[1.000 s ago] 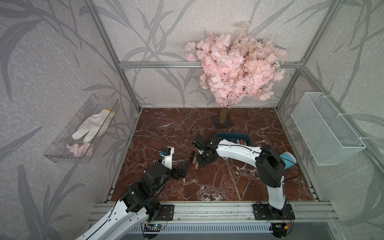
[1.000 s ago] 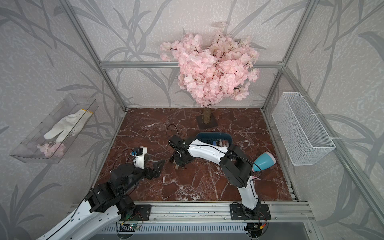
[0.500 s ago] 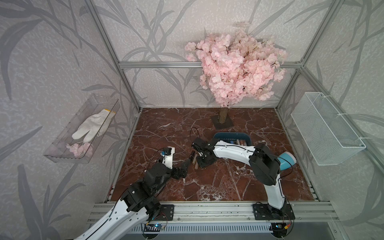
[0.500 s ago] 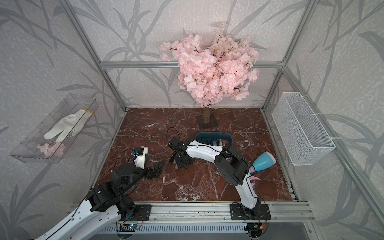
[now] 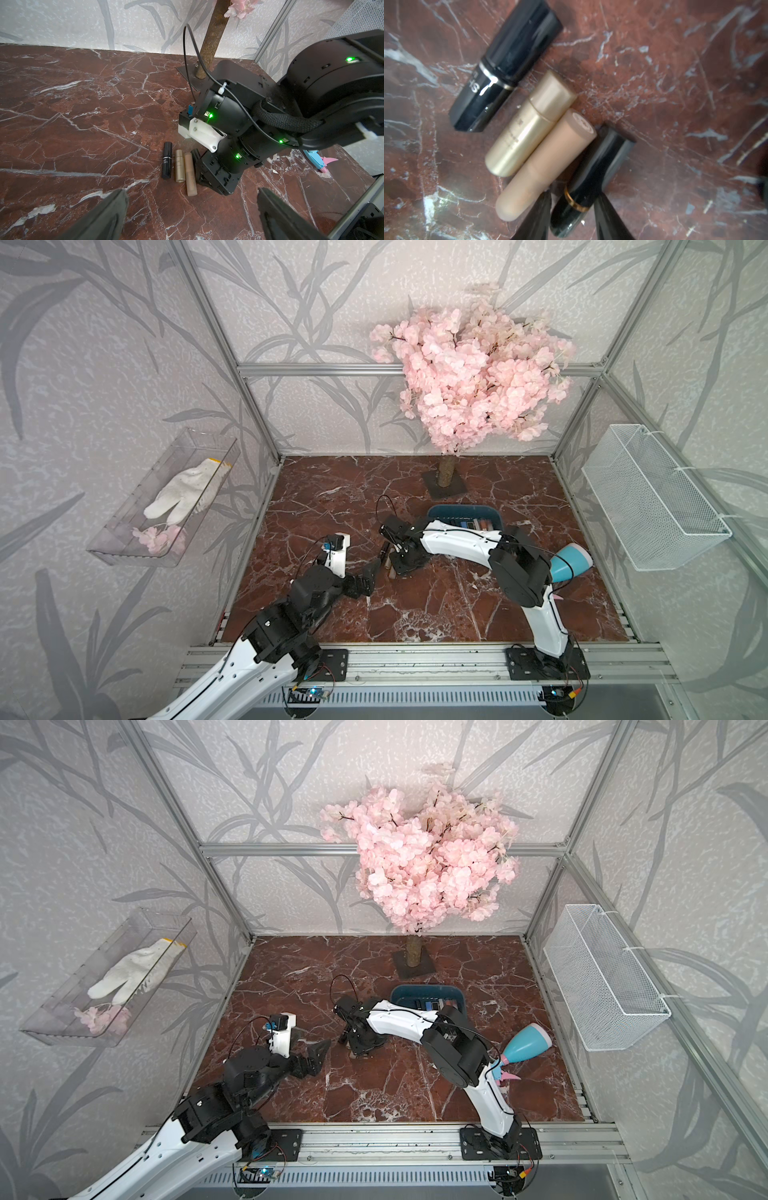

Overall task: Put the lipstick into the storage box
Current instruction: Pick up the lipstick at the center of the board.

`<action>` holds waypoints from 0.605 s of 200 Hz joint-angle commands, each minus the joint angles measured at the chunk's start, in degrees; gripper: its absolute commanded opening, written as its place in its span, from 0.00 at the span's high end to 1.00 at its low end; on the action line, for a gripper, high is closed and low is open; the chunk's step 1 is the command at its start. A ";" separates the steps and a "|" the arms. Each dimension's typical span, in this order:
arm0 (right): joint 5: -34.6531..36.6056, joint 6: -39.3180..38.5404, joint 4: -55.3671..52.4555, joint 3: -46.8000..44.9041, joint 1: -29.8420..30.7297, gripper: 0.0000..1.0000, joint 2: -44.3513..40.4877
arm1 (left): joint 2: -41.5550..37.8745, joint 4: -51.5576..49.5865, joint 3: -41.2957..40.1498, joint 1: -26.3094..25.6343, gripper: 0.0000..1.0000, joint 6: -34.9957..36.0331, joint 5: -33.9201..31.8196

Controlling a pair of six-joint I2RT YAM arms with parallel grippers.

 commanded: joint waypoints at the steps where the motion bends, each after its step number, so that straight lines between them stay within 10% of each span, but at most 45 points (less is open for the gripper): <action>1: 1.56 -1.11 -1.69 1.24 -1.32 0.61 1.42 | 0.25 0.40 -0.74 0.30 0.00 0.99 -0.72; 121: 2.54 -2.88 -2.39 0.72 -3.77 0.82 0.03 | 1.75 2.24 -0.83 0.44 0.00 1.13 -0.32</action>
